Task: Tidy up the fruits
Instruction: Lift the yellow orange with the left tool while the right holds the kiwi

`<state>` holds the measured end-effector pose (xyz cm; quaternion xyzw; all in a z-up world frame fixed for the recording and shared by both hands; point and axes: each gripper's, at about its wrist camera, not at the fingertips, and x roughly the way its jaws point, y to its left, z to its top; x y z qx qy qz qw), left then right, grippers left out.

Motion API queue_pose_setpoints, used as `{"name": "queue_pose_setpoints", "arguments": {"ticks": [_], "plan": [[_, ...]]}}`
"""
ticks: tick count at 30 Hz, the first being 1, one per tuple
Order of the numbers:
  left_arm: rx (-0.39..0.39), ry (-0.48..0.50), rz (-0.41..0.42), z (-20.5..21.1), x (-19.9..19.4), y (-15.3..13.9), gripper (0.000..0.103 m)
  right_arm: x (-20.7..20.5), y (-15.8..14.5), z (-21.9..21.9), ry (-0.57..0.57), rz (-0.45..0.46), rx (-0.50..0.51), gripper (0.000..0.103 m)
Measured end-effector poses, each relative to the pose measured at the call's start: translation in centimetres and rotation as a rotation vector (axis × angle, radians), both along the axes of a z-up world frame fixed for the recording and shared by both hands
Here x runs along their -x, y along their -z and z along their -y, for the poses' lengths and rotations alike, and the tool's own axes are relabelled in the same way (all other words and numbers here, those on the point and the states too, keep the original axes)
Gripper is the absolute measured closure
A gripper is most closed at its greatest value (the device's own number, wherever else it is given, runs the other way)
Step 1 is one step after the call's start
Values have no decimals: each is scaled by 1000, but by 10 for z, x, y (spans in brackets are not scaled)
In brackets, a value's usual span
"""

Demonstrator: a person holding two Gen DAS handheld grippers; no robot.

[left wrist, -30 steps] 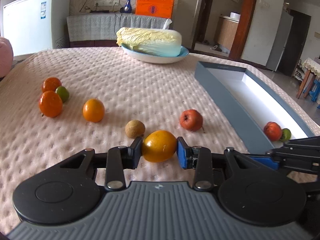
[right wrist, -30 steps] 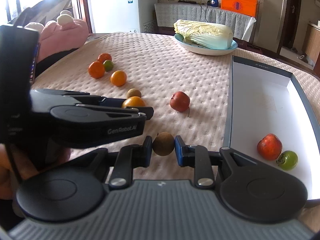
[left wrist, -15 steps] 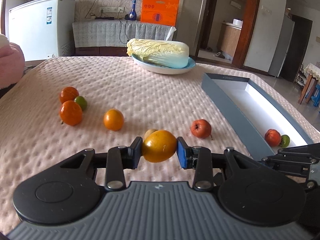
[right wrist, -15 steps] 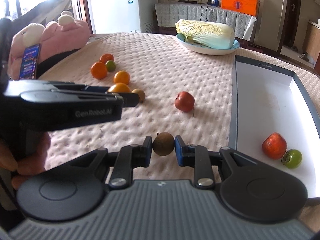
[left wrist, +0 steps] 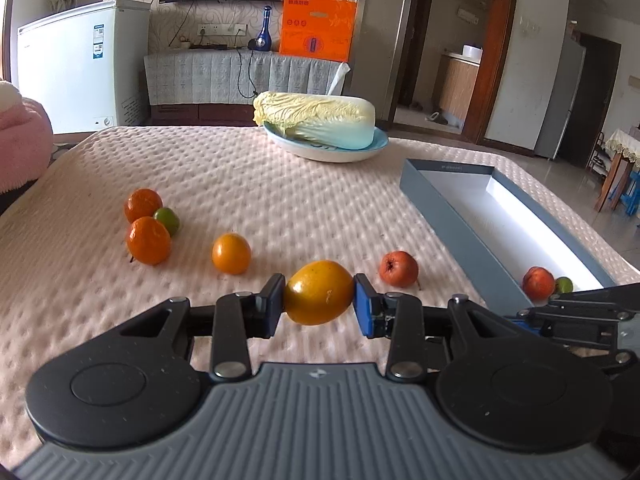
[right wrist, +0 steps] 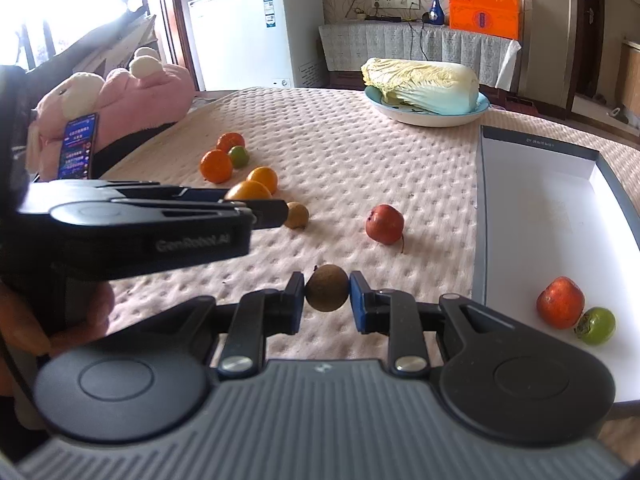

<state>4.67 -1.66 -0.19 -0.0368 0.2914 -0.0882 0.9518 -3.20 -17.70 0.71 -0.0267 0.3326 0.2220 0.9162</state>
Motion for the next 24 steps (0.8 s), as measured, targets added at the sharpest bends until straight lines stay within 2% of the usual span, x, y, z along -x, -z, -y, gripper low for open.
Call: {"name": "queue_pose_setpoints", "arguments": {"ticks": [9,24], "plan": [[1,-16,21,0,0,-7,61,-3,-12,8,23,30,-70,75],[-12,-7,53,-1,6,-17,61,-1,-17,9,24,75,-91,75]]}}
